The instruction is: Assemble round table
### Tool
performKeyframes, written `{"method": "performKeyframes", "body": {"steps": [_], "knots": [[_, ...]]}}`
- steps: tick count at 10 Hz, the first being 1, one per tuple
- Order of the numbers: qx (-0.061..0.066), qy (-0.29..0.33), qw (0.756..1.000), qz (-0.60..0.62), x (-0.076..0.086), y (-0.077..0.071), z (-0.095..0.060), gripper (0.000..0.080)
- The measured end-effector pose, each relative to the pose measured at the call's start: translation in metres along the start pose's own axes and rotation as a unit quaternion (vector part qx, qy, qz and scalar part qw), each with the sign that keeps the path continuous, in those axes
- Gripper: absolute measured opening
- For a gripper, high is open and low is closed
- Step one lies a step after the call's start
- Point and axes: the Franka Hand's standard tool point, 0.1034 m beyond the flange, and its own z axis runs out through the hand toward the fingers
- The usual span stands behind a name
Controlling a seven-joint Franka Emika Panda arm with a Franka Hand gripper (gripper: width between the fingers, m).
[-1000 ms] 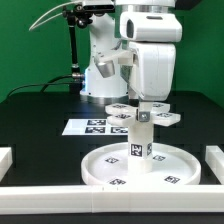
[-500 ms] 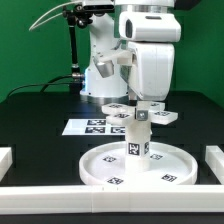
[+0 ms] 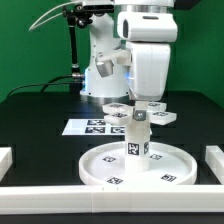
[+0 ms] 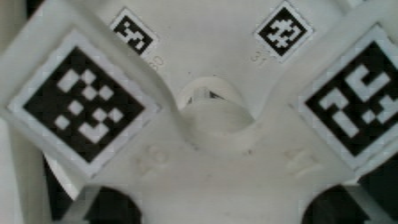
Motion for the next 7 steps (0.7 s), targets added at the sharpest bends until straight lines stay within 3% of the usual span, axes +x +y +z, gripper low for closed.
{"method": "performKeyframes", "body": {"steps": [4, 7], "knots": [[0.005, -0.002, 0.99, 0.139, -0.004, 0.0004, -0.0003, 0.0445], [0.005, -0.003, 0.969, 0.245, -0.0036, 0.0002, 0.0001, 0.0445]]}}
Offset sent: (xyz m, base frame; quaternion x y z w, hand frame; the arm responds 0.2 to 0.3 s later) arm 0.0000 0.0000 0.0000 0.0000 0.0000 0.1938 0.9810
